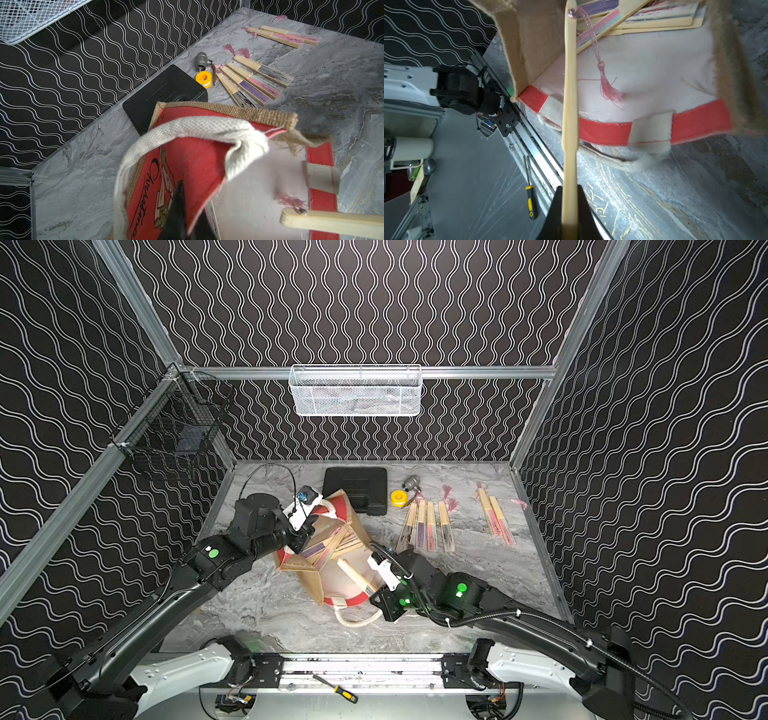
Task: Take out the folding fans from the tote bags
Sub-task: Place the folding fan at the center of the board.
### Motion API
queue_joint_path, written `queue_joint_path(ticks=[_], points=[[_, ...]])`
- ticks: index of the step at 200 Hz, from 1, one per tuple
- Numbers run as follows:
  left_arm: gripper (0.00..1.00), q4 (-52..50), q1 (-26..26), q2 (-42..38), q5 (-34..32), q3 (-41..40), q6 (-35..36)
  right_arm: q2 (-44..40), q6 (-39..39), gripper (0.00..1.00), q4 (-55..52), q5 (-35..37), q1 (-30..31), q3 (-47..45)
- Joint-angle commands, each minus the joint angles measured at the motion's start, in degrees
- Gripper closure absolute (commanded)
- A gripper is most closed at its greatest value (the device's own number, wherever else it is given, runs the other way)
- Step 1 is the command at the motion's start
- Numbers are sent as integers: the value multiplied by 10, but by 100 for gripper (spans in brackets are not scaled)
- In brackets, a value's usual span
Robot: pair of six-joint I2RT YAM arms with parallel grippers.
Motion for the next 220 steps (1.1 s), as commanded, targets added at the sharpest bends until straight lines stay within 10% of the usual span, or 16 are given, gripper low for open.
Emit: queue_joint_path(ticks=[1, 111, 220], points=[[100, 21, 0, 1, 3, 2, -2, -25, 0, 93, -38, -22, 1, 11], [100, 18, 0, 1, 7, 5, -4, -139, -34, 93, -95, -62, 0, 90], [100, 19, 1, -2, 9, 4, -3, -70, -49, 92, -87, 144, -23, 238]])
